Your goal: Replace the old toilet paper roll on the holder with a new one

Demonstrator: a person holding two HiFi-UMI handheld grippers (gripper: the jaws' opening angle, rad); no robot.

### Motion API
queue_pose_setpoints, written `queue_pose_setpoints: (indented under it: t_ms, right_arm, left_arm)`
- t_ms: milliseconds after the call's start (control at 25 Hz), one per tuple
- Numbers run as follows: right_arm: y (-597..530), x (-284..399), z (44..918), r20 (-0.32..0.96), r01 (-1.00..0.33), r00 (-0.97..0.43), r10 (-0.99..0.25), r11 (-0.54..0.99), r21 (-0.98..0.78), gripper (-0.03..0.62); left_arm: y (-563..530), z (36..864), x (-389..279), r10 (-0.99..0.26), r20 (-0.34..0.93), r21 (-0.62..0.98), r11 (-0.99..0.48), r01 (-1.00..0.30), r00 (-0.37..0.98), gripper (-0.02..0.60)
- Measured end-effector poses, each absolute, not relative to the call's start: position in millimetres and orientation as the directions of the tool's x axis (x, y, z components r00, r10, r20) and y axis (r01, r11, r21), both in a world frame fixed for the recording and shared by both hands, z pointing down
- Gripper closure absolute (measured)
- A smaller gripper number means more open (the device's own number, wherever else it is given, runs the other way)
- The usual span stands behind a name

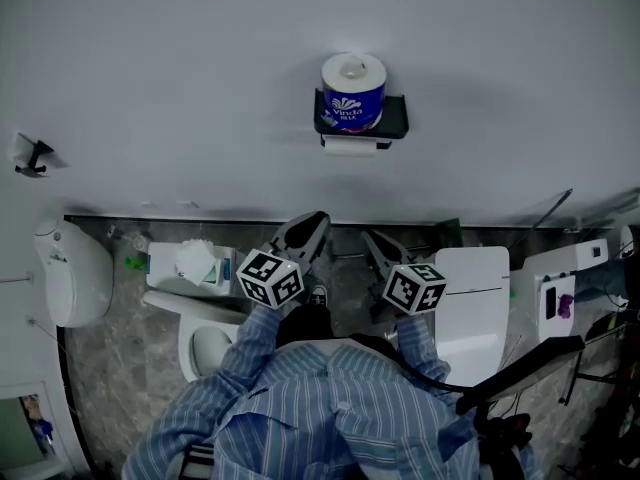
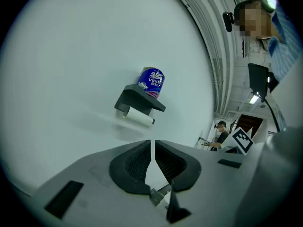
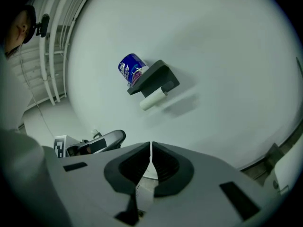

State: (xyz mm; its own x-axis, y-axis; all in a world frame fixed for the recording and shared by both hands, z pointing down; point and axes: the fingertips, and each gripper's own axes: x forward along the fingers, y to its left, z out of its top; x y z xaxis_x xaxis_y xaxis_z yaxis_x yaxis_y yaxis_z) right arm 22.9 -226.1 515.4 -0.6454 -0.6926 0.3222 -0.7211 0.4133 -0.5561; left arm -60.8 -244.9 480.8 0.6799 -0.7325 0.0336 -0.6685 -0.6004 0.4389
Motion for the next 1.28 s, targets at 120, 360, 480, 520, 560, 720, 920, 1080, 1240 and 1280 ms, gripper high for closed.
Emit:
queue_pose_setpoints:
  t_ms: [120,360,480,520,560,720,920,1080,1240,1280]
  right_arm:
    - [-240,19,518,0.326,-0.733,-0.623,-0.711,0.386,-0.559,0.589]
    - [-258,14,526,0.338,-0.747,-0.597,-0.727,0.351,-0.566,0.588]
    - [-263,10,527,0.345,-0.747,-0.601,-0.721,0.352,-0.564,0.589]
    - [-265,11,527,0.347,-0.747,-0.6,-0.721,0.35,-0.565,0.589]
    - [-267,12,527,0.349,-0.749,-0.597,-0.722,0.347,-0.565,0.589]
    - [-273,23,528,0.359,-0.753,-0.594,-0.72,0.34,-0.564,0.589]
    - [-283,38,527,0.374,-0.748,-0.614,-0.696,0.361,-0.557,0.588]
    - [-294,52,523,0.373,-0.741,-0.626,-0.685,0.371,-0.56,0.588]
    - [-302,63,524,0.375,-0.728,-0.642,-0.669,0.379,-0.571,0.588]
    - [-303,65,525,0.374,-0.725,-0.646,-0.665,0.381,-0.574,0.589]
  left_arm:
    - [-265,478,-60,-0.694,0.027,0.46,-0.631,-0.625,0.72,0.572]
    - [-292,473,-39,-0.581,-0.006,0.523,-0.696,-0.492,0.814,0.443]
    - [-305,475,-37,-0.58,-0.013,0.558,-0.68,-0.475,0.814,0.416]
    - [-310,476,-37,-0.583,-0.018,0.577,-0.67,-0.467,0.812,0.409]
    - [-315,476,-36,-0.585,-0.025,0.6,-0.658,-0.456,0.811,0.403]
    - [-337,478,-41,-0.634,-0.056,0.682,-0.588,-0.434,0.771,0.37]
    - [-360,471,-48,-0.702,-0.104,0.746,-0.523,-0.412,0.704,0.319]
    - [-373,463,-46,-0.736,-0.197,0.845,-0.462,-0.269,0.648,0.318]
    - [-385,464,-40,-0.784,-0.241,0.926,-0.363,-0.107,0.572,0.318]
    - [-386,464,-39,-0.783,-0.246,0.927,-0.362,-0.097,0.571,0.318]
